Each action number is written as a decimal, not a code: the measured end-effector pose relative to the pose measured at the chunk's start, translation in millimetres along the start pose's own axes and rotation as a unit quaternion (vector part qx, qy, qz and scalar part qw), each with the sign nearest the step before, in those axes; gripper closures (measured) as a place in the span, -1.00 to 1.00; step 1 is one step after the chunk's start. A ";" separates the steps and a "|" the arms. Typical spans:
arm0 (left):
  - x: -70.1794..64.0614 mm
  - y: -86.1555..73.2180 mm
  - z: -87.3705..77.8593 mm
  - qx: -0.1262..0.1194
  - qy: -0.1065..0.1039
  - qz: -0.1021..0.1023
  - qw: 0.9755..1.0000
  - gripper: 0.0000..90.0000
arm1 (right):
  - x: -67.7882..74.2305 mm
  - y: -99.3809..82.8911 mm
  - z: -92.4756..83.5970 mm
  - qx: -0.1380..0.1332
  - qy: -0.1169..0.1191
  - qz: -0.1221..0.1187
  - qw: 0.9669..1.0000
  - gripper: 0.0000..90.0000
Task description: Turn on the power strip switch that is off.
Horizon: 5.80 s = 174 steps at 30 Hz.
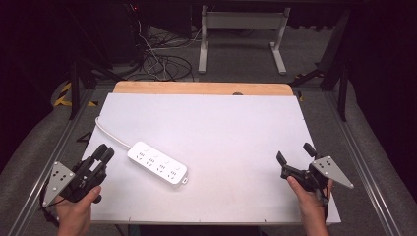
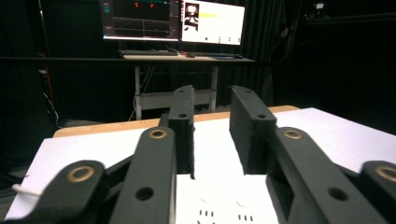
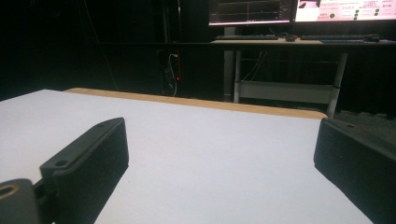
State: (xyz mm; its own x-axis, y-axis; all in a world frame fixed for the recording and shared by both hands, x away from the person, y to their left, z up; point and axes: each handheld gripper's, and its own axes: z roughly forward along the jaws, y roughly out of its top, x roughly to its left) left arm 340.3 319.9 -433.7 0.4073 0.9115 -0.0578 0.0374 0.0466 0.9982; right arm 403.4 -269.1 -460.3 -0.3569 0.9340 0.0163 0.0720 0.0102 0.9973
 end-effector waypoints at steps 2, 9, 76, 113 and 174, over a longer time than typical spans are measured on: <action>-0.1 -0.6 0.9 0.000 0.001 0.000 1.000 0.69 | -0.2 -0.1 0.2 -0.001 0.001 -0.001 1.000 -0.92; -0.7 -0.3 5.3 0.013 -0.005 0.007 1.000 0.98 | 0.0 -0.2 0.2 0.001 0.002 -0.001 1.000 -0.91; -10.8 -5.7 139.5 0.394 -0.009 0.084 0.915 1.00 | -4.9 -4.7 0.7 0.015 0.001 -0.001 1.000 -0.91; -13.4 -17.1 149.0 0.417 -0.001 0.088 0.905 1.00 | -4.6 -3.5 -1.7 0.014 0.000 0.001 1.000 -0.91; -9.1 -16.7 151.0 0.430 -0.009 0.058 0.901 1.00 | -5.5 -2.8 -5.0 0.012 0.000 0.006 1.000 -0.90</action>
State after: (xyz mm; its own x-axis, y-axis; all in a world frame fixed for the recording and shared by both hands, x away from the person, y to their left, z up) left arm 473.8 249.1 -452.1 0.4690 0.8824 0.0388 0.6828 -0.3901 0.6177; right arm 400.5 -276.0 -462.8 -0.3552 0.9343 0.0281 0.0995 0.0079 0.9950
